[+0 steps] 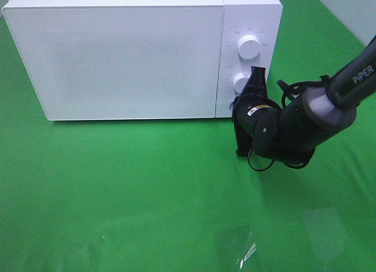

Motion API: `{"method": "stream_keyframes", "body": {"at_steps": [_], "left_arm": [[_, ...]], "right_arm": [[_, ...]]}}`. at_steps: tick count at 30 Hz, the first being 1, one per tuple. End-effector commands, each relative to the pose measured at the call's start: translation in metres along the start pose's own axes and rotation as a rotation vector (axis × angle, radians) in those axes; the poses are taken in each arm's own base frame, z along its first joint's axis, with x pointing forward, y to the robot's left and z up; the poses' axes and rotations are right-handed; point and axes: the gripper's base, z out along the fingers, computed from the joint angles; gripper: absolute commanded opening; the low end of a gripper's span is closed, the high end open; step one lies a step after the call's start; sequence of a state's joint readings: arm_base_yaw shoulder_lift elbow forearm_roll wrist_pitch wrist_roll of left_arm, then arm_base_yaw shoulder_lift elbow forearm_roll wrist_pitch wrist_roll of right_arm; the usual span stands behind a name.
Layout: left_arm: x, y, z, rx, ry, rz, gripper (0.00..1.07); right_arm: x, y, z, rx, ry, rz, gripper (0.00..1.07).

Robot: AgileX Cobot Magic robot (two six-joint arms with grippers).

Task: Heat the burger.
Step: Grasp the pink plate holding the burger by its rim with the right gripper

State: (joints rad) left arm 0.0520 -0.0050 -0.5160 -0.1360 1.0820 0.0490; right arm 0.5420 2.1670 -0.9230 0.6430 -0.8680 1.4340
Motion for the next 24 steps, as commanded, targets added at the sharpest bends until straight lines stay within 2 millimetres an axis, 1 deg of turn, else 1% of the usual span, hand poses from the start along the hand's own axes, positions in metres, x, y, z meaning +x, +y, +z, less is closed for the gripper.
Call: {"method": "stream_keyframes", "body": {"at_steps": [1,3,4,8,12,18,23,24], "left_arm": [[0.0,0.0,-0.002,0.001,-0.026,0.0,1.0],[0.0,0.0,-0.002,0.001,-0.026,0.0,1.0],[0.0,0.0,-0.002,0.001,-0.026,0.0,1.0],[0.0,0.0,-0.002,0.001,-0.026,0.0,1.0],[0.0,0.0,-0.002,0.001,-0.026,0.0,1.0],[0.0,0.0,-0.002,0.001,-0.026,0.0,1.0],[0.0,0.0,-0.002,0.001,-0.026,0.0,1.0],[0.0,0.0,-0.002,0.001,-0.026,0.0,1.0]], "right_arm": [[0.0,0.048,0.014,-0.34,-0.047,0.028,0.0],[0.001,0.049,0.015,-0.35,-0.048,0.025,0.0],[0.003,0.054,0.016,-0.38,-0.05,0.011,0.0],[0.003,0.056,0.016,-0.393,-0.051,0.008,0.0],[0.003,0.056,0.016,-0.392,-0.051,0.004,0.0],[0.005,0.06,0.014,-0.38,-0.043,-0.001,0.0],[0.005,0.058,0.005,-0.353,-0.039,-0.009,0.0],[0.004,0.053,0.0,-0.33,-0.033,-0.022,0.0]]}}
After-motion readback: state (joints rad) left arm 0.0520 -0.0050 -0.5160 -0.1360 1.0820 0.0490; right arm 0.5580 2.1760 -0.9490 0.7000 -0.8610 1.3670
